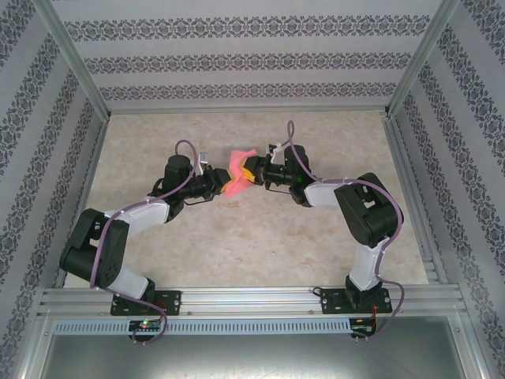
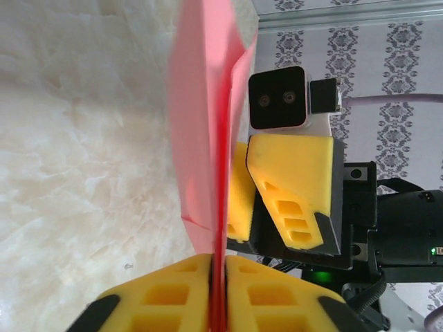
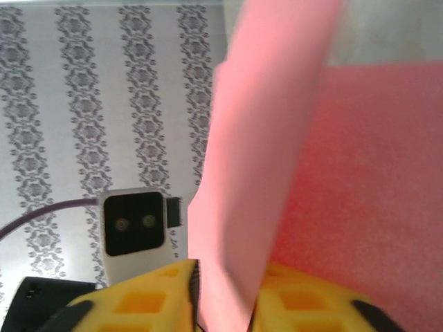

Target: Fold a paper plane with a square sheet of paper (pick it up from the middle)

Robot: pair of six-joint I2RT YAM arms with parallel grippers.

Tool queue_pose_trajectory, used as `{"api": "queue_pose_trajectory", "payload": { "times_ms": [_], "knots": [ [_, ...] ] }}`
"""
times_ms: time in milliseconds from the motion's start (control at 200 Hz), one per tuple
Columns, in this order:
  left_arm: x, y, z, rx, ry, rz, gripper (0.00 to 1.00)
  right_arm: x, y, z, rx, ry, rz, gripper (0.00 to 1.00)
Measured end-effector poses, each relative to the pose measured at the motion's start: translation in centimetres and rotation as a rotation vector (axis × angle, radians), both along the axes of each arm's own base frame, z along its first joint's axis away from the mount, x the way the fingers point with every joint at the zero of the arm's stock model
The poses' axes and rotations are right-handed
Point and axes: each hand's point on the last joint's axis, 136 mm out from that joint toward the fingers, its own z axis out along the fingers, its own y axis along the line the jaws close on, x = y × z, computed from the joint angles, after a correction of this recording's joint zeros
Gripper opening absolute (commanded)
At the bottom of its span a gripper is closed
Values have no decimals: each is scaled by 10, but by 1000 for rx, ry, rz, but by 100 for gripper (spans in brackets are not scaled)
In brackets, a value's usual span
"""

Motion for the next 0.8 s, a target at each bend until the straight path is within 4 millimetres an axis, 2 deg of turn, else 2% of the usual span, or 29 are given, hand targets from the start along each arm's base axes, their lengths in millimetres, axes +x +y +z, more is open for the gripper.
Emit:
{"api": "queue_pose_trajectory", "payload": {
  "times_ms": [150,260,340,435,520,659,799],
  "knots": [
    [0,3,-5,85,3,-16,9,-6,-15,-10,-119,10,-8,58],
    [1,15,-6,247,7,-14,12,-9,-40,-1,-254,-54,-59,68],
    [4,29,4,398,-9,-12,13,-11,-58,9,-358,-115,-101,74],
    [6,51,15,582,-19,-2,12,-11,-80,16,-480,-174,-162,77],
    [2,75,16,764,-1,14,12,-11,-98,16,-573,-198,-220,79],
    [-10,111,12,1108,65,22,13,-15,-122,5,-692,-190,-281,79],
    [-11,129,2,1405,122,-1,14,-19,-133,-8,-751,-157,-296,79]
  ]
}}
